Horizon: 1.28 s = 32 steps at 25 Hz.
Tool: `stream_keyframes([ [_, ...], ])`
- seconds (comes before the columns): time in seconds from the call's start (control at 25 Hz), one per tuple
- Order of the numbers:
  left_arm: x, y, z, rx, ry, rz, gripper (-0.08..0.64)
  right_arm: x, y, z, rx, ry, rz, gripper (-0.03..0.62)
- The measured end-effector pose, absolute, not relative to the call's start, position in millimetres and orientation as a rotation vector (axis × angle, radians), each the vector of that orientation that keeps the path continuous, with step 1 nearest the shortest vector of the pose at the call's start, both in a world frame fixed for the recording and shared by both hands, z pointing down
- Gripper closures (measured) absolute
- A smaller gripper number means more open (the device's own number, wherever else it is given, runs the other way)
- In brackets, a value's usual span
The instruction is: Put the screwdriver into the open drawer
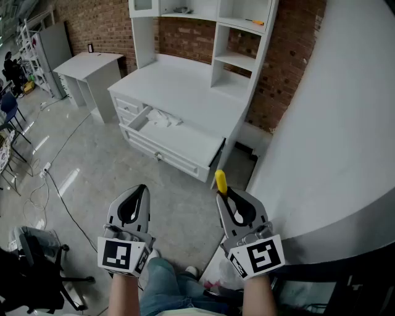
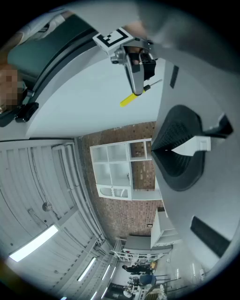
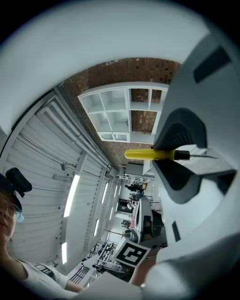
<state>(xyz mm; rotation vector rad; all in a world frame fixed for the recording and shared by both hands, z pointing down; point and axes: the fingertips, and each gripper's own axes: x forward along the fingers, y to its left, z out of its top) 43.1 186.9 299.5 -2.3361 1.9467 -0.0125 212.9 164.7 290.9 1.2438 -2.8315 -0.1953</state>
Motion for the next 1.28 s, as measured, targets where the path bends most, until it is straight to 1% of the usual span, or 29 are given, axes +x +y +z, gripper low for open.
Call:
stream_keyframes([
  [0.28,33,184,302,-2.361,1.923,0.012,0.548,213,166,290,1.323,-2.776,-0.197,0.517],
  [0.56,0,139,324,-2.43,1.89,0.008,0.548,191,131,308,1.408,-2.67,-0.164,0.515],
  [0.68,-28,110,326,-2.44,1.873,-0.006,0.548,165,107,308,1.414,-2.661,-0.155,0.515],
  [1.04,-124,10,320,-2.473,1.844,0.028,0.548,53,18,304,1.354,-2.642,-0.194,0.515],
  [1.28,-165,-42,313,-2.515,1.791,0.024,0.548,10,-29,300,1.408,-2.61,-0.203,0.514],
])
